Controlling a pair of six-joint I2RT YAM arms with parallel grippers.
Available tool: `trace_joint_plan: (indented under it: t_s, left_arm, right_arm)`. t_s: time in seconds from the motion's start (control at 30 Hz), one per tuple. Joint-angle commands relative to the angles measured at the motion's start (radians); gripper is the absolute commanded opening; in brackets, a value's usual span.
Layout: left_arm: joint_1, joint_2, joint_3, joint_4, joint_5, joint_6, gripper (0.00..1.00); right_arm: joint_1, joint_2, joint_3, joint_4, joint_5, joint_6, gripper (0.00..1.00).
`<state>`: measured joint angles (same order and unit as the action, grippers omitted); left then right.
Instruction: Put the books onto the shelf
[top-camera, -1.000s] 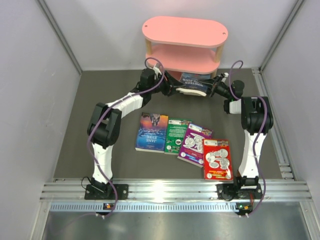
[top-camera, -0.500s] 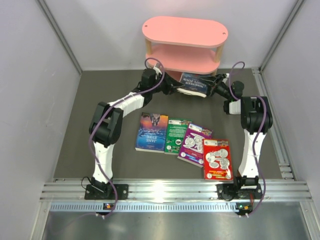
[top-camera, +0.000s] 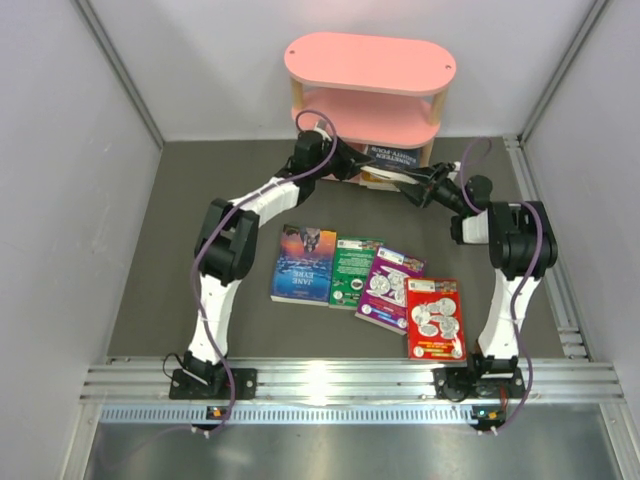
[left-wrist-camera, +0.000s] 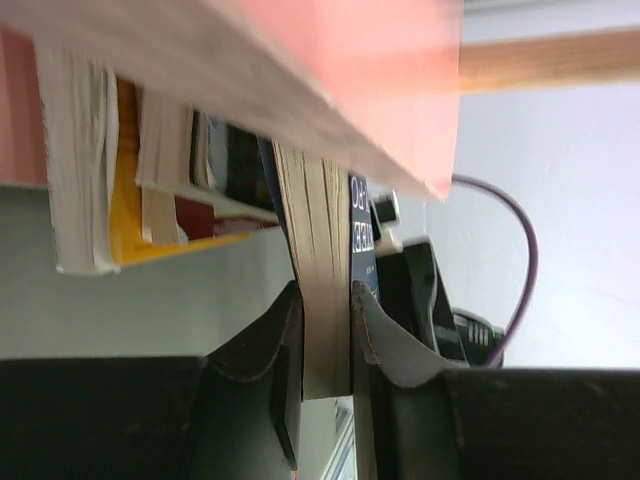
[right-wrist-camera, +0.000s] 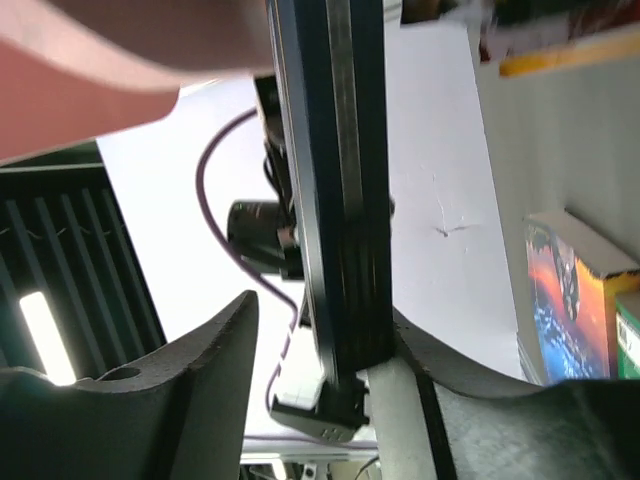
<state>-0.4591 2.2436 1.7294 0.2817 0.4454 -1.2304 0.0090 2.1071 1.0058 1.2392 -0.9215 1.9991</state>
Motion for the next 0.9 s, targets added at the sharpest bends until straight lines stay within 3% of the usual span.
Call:
trace_joint_plan:
  t_s: [0.0,0.47,0.57,0.6,0.7,0.73,0.8,0.87]
  left_arm:
    - [0.011,0.025,0.088,0.054,-0.106,-0.012,0.00]
    - [0.010,0.145,0.222,0.025,-0.145,-0.030,0.00]
    - [0.008,0.155,0.223,0.021,-0.123,-0.030,0.26]
    - [0.008,0.157,0.220,0.020,-0.117,-0.027,0.43]
    - [0.008,0.154,0.213,0.007,-0.099,-0.012,0.65]
    - [0.008,0.149,0.211,-0.001,-0.093,-0.003,0.83]
    - [0.008,0.130,0.191,-0.012,-0.086,0.011,0.95]
    - [0.011,0.108,0.164,-0.012,-0.083,0.023,0.99]
  right_arm:
    - [0.008,-0.085,-0.035,0.189,-0.031,0.138,0.45]
    - [0.029,-0.096,-0.114,0.221,-0.048,0.141,0.40]
    - [0.034,-0.095,-0.118,0.221,-0.054,0.138,0.39]
    - [0.034,-0.091,-0.118,0.221,-0.056,0.136,0.39]
    - [0.037,-0.088,-0.118,0.221,-0.057,0.135,0.38]
    - [0.037,-0.088,-0.119,0.221,-0.059,0.132,0.38]
    - [0.039,-0.085,-0.118,0.221,-0.062,0.129,0.38]
    - [0.040,-0.085,-0.121,0.223,-0.062,0.129,0.38]
